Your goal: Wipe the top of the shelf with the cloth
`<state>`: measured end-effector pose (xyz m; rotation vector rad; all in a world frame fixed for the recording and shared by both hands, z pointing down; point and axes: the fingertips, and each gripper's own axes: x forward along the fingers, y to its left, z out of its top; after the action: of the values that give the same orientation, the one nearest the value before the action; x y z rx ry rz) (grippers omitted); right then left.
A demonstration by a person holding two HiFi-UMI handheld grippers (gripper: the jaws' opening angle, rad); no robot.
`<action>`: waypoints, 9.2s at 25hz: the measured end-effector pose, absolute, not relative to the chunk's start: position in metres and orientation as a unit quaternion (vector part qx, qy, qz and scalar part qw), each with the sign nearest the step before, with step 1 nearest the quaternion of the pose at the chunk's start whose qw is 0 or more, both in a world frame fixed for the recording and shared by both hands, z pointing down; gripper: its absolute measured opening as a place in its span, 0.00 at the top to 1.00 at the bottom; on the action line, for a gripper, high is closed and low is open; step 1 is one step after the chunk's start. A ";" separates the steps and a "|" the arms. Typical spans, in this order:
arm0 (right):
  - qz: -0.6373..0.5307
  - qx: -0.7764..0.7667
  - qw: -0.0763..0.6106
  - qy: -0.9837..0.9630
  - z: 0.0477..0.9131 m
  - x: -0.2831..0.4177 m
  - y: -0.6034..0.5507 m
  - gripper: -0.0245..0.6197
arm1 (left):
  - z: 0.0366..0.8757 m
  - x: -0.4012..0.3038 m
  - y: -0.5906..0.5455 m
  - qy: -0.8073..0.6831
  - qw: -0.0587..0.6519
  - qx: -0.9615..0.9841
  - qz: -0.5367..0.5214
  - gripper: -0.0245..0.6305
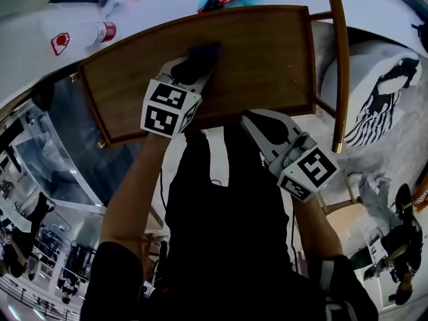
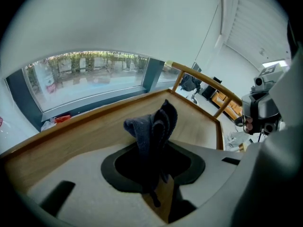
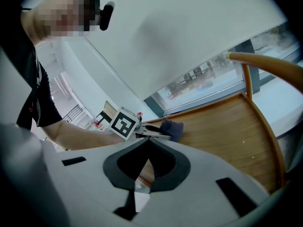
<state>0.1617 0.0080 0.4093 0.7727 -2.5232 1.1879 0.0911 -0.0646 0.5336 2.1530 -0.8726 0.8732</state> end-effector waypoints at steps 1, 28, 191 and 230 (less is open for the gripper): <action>0.408 0.268 0.123 -0.864 0.409 0.166 0.008 0.96 | 0.534 0.097 -0.066 -0.329 0.323 0.822 0.334 0.75; 0.426 0.304 0.092 -0.847 0.408 0.229 0.010 0.96 | 0.532 0.217 -0.078 -0.259 0.304 0.853 0.336 0.75; 0.424 0.326 0.074 -0.842 0.392 0.255 0.043 0.96 | 0.521 0.271 0.005 -0.181 0.255 0.868 0.387 0.76; 0.348 0.275 0.093 -0.892 0.317 0.180 0.012 0.96 | 0.382 0.160 -0.048 -0.286 0.266 0.897 0.208 0.76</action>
<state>0.1800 0.0119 0.3174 0.8172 -2.6463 1.0316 0.1598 -0.0482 0.3820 2.4219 -0.7711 0.5608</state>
